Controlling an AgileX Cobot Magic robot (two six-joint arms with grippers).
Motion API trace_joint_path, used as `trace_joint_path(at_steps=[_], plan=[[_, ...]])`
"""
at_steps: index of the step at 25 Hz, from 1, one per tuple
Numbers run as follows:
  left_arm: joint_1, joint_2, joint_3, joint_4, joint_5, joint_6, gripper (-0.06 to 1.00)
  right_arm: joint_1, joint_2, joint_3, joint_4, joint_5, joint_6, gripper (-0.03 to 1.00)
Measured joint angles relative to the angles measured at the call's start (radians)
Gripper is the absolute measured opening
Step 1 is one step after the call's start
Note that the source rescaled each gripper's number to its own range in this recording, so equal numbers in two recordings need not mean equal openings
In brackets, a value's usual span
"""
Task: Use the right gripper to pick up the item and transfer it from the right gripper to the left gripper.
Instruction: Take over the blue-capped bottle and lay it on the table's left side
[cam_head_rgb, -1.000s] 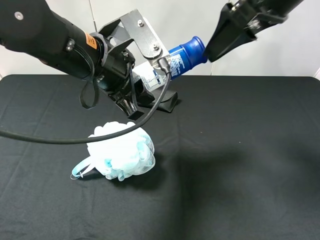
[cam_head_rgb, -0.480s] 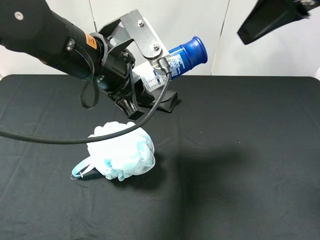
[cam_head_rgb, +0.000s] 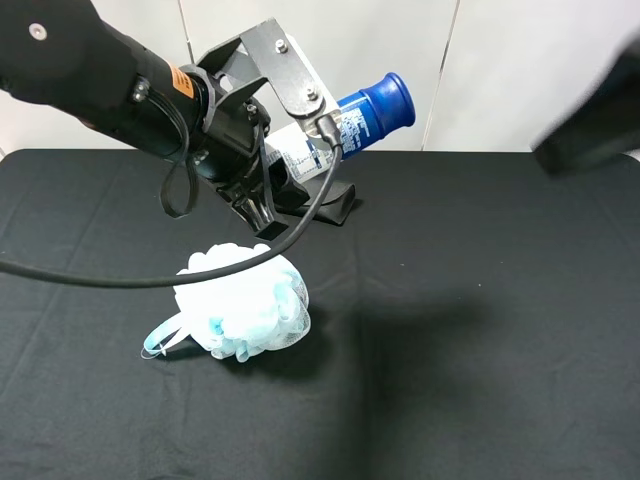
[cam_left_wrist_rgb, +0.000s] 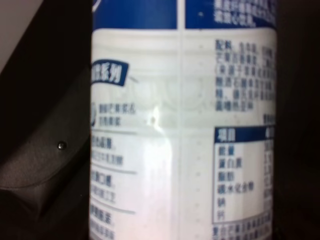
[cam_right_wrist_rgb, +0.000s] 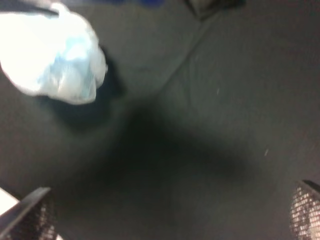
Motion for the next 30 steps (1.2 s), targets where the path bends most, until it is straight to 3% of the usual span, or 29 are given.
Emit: trace_joint_path(at_steps=[12,17,30], plan=[[0.000,0.000,0.000,0.000,-0.001,0.000,0.02,0.000,-0.367,0.380,-0.076,-0.009,0.013,1.00],[0.000,0.000,0.000,0.000,-0.001,0.000,0.02,0.000,-0.547,0.501,-0.078,-0.053,0.078,1.00],[0.000,0.000,0.000,0.000,-0.001,0.000,0.02,0.000,-0.945,0.591,-0.265,-0.102,0.283,1.00]])
